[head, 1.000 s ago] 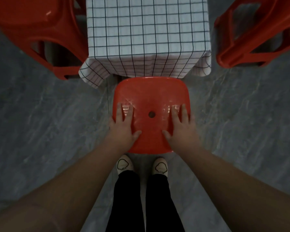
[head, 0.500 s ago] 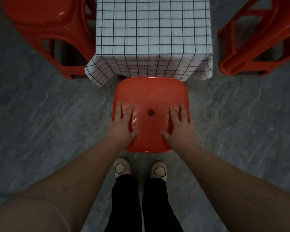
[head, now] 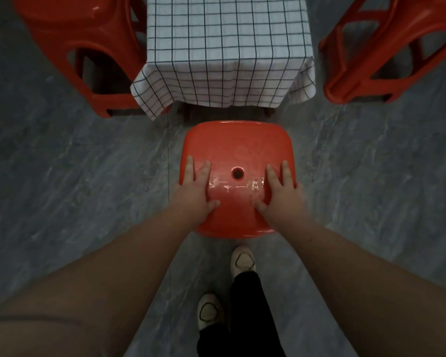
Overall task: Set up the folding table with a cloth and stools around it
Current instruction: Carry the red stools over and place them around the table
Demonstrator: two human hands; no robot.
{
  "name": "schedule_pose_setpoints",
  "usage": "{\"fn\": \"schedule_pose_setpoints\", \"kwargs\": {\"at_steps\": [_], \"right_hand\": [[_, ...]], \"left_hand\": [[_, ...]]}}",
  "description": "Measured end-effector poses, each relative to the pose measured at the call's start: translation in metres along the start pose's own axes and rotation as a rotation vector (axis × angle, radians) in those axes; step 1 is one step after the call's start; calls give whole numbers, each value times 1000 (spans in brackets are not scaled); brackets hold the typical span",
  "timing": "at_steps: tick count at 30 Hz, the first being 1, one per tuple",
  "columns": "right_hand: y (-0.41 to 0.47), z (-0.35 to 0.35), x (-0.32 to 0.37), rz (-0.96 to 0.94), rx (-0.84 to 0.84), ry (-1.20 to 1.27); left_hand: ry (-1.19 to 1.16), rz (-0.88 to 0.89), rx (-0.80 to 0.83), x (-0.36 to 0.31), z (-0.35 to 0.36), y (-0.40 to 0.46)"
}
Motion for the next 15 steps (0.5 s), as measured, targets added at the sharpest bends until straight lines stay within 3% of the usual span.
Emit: {"fn": "schedule_pose_setpoints", "kwargs": {"at_steps": [15], "right_hand": [[-83, 56, -27, 2, 25, 29]], "left_hand": [[-2, -29, 25, 33, 65, -80]]}}
Point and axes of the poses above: each hand's wrist, its own y-axis towards the middle knuckle, its own z-axis out of the palm, x = y × z, the point moved 8 cm from there along y, towards the middle knuckle, and after that the axes turned 12 degrees about -y, right-handed, at the moved point
